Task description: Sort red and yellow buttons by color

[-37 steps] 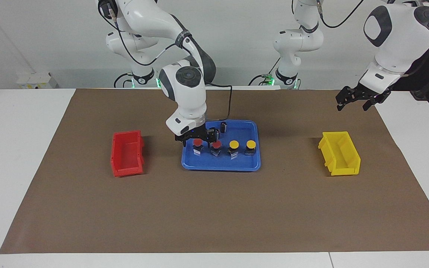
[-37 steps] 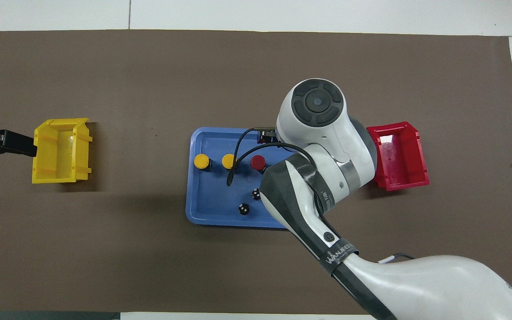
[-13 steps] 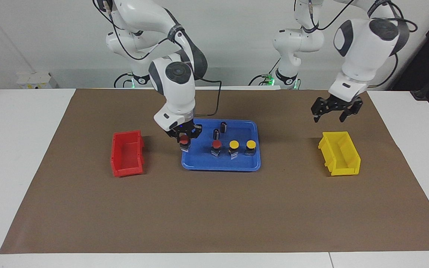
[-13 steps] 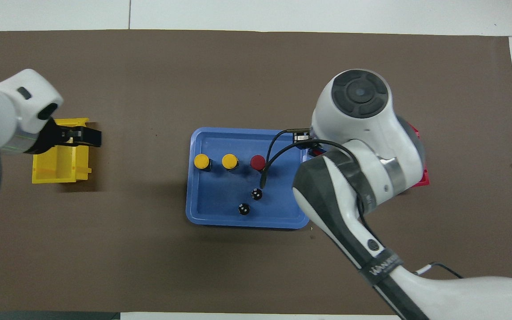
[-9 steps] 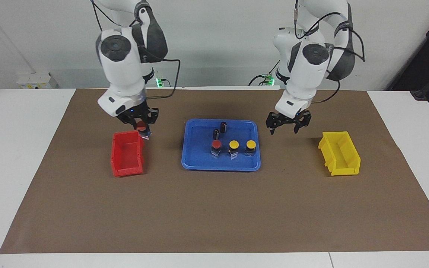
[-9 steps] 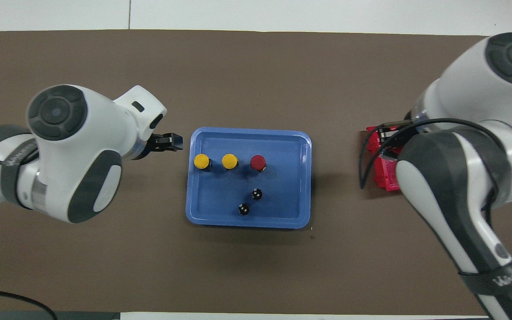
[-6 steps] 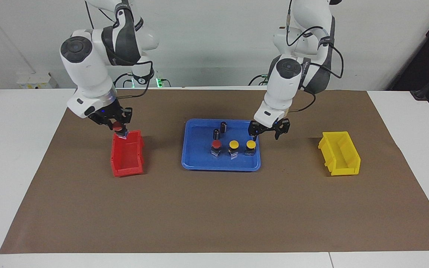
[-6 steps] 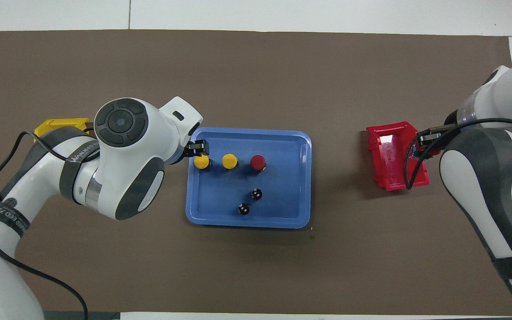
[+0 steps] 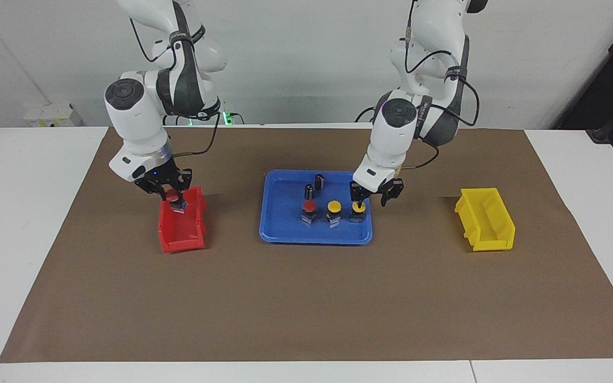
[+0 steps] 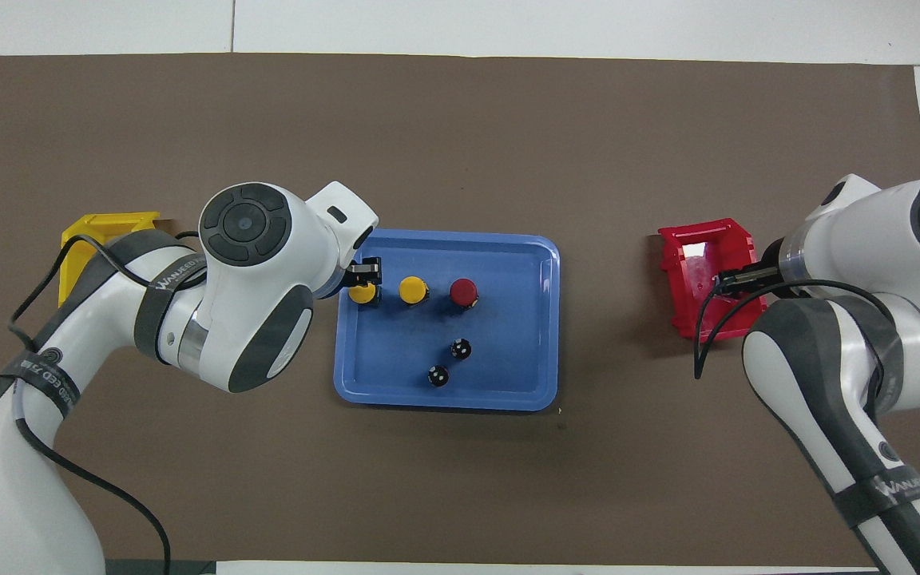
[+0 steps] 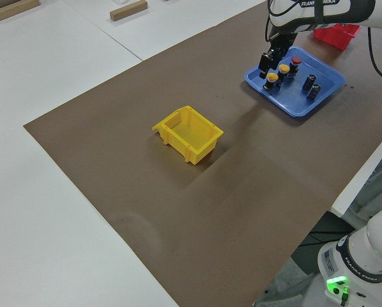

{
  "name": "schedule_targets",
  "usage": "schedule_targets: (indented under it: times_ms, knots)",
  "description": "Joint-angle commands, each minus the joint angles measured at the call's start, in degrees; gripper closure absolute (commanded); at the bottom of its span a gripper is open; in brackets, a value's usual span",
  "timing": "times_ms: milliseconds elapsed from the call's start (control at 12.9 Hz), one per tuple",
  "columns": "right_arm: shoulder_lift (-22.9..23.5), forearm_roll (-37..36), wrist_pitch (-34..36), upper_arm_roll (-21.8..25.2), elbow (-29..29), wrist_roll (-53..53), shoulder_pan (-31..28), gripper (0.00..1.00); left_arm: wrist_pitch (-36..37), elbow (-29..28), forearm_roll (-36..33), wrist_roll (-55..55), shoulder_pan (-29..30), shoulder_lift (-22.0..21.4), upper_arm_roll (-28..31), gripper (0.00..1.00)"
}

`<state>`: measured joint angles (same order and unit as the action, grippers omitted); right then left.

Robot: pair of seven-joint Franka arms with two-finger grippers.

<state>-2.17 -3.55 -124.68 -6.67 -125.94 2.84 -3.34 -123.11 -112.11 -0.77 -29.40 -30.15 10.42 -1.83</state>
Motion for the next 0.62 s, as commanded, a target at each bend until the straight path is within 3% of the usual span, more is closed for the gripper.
schedule_targets:
  times_ms: [0, 387, 464, 541]
  knots:
    - [-1.88, 0.47, -6.60, -0.27, -6.40, 2.87, -0.70, 0.76, -3.09, -2.58, 0.42, -0.39, -1.31, -0.58, 0.86, 0.28]
    - [-1.09, 0.47, -14.00, -0.18, -11.16, 4.81, -1.05, 0.75, -5.73, -2.94, 0.42, -0.66, -2.02, 1.35, 0.86, 0.28]
    - [-1.09, 0.47, -13.66, -0.18, -11.08, 4.98, -1.05, 0.70, -6.17, -2.94, 0.42, -1.27, -2.02, 1.79, 0.86, 0.27]
    - [-1.09, 0.47, -13.57, -0.09, -11.08, 5.07, -1.14, 0.58, -6.78, -2.94, 0.42, -1.79, -2.28, 2.23, 0.86, 0.27]
